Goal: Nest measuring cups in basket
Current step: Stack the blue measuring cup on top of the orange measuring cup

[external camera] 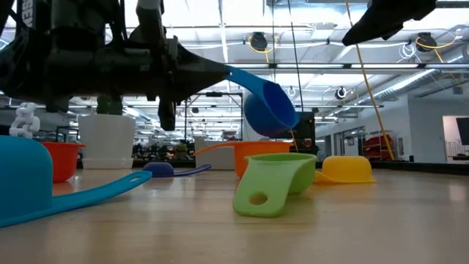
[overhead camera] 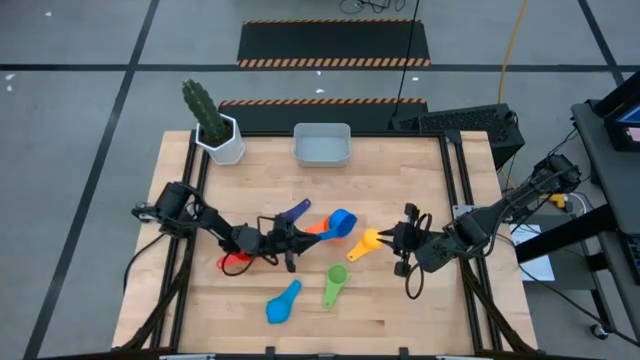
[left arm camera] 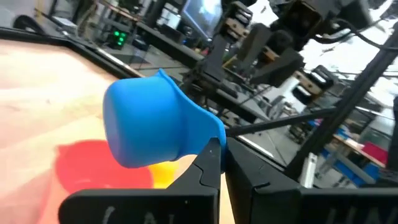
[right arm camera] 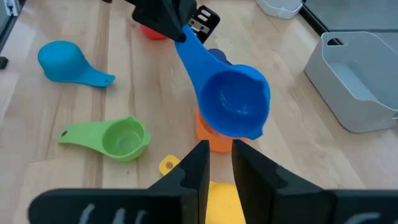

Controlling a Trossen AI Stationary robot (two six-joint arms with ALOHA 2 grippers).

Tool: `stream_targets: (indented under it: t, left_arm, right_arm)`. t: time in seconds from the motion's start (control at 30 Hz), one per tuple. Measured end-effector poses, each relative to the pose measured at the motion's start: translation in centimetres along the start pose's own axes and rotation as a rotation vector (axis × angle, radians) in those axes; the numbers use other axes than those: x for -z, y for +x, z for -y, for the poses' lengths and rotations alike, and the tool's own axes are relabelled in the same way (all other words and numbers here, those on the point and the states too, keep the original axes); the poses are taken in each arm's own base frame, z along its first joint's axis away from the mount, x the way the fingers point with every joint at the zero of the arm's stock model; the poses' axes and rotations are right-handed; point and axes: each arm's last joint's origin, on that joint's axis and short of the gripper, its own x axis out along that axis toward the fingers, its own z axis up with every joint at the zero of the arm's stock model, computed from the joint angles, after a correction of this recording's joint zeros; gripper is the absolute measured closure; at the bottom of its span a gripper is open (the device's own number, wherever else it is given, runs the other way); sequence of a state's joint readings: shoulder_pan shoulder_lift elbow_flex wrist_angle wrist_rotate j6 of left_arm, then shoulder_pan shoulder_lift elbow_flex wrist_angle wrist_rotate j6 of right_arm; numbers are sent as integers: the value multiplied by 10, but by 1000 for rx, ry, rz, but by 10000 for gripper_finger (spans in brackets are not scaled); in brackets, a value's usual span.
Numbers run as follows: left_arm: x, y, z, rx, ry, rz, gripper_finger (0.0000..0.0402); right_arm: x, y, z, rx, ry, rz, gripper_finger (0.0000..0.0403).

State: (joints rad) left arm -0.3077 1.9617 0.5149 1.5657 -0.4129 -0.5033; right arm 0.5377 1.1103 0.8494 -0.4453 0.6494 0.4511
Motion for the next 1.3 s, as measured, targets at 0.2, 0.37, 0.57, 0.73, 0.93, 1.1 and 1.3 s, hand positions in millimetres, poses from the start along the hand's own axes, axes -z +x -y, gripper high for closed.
stream_targets:
  t: [0.2,0.37,0.57,0.73,0.93,1.1,1.3]
  left_arm:
    - [0,0,1,17,-4,-9,396]
    - [1,0,-1,6,-26,-20,387]
    - [2,2,-7,-27,-37,-45,396]
    - [2,3,-10,-45,-70,-50,363]
    - [1,3,-12,-70,-48,-35,324]
    - [3,3,-14,-94,8,-47,321]
    - [6,3,-17,-140,83,-78,307]
  right_arm:
    - [0,0,-1,-24,8,-11,342]
    - [0,0,-1,-25,10,-8,342]
    - [0,0,-1,-26,12,-6,342]
    - [0,0,-1,-26,12,-6,342]
    - [0,0,-1,-26,12,-6,342]
    - [0,0,-1,-26,12,-6,342]
    - [0,0,-1,-27,12,-6,342]
